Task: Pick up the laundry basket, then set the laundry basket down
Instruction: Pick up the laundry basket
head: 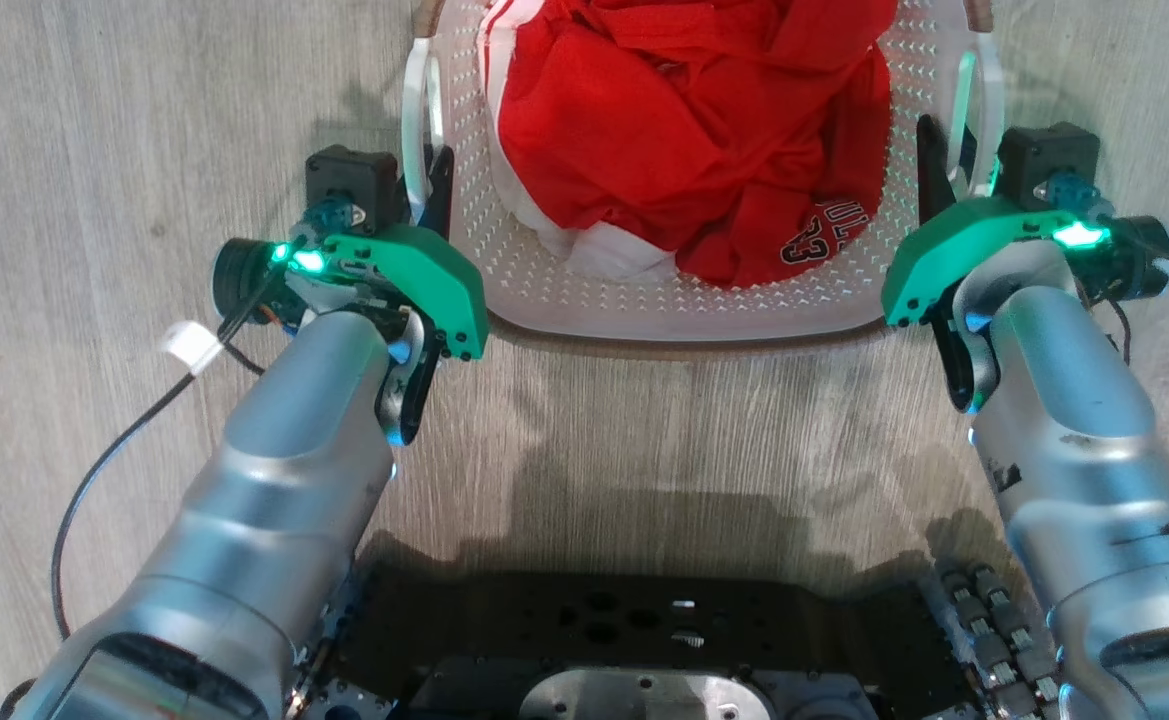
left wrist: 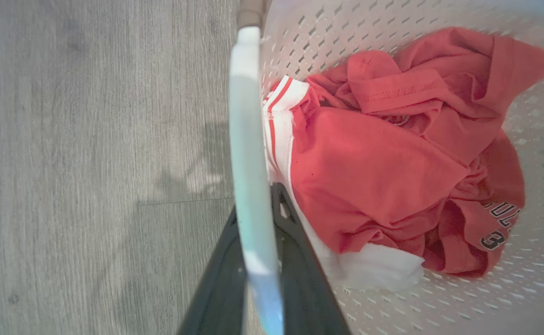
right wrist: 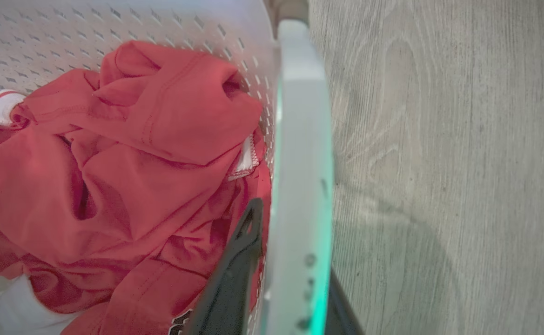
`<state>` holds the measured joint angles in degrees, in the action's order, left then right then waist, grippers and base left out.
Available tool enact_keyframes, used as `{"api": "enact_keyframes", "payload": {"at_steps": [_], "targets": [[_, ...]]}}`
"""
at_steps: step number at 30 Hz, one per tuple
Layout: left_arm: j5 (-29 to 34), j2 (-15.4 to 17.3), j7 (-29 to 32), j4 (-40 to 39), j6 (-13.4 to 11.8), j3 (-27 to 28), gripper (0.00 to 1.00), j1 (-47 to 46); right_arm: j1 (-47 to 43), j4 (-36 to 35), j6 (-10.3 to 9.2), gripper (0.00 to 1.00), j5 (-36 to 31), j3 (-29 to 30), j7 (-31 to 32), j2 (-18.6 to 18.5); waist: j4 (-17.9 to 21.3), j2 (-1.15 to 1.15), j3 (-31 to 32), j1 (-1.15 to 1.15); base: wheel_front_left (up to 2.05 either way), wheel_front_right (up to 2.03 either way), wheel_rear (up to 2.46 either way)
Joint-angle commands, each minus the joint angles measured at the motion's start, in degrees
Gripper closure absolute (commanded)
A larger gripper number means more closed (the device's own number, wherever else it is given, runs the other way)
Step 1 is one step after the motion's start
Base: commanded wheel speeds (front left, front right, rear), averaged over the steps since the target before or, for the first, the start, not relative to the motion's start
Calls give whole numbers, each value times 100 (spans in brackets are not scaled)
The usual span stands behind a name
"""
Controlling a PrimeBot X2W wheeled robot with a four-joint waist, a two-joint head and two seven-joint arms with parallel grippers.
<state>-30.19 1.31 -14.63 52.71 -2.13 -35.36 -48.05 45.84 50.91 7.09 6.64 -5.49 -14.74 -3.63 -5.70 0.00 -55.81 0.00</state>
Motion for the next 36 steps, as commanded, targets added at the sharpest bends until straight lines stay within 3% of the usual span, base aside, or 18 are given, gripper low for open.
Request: {"api": "enact_keyframes", "payload": {"at_steps": [1, 18, 36], "targets": [[-39, 157, -37, -29, -44, 31, 100, 137, -185, 7, 40, 100, 3, -105, -26, 75, -2, 0, 17, 0, 0, 0, 0], [-162, 157, -37, 86, -96, -101, 100, 246, -230, 404, 40, 100, 324, -335, -26, 75, 41, 0, 423, 0, 0, 0, 0], [-506, 157, -37, 766, 50, -346, 100, 882, -775, 1169, 40, 100, 1250, -1167, -26, 75, 235, 0, 1816, 0, 0, 0, 0]]}}
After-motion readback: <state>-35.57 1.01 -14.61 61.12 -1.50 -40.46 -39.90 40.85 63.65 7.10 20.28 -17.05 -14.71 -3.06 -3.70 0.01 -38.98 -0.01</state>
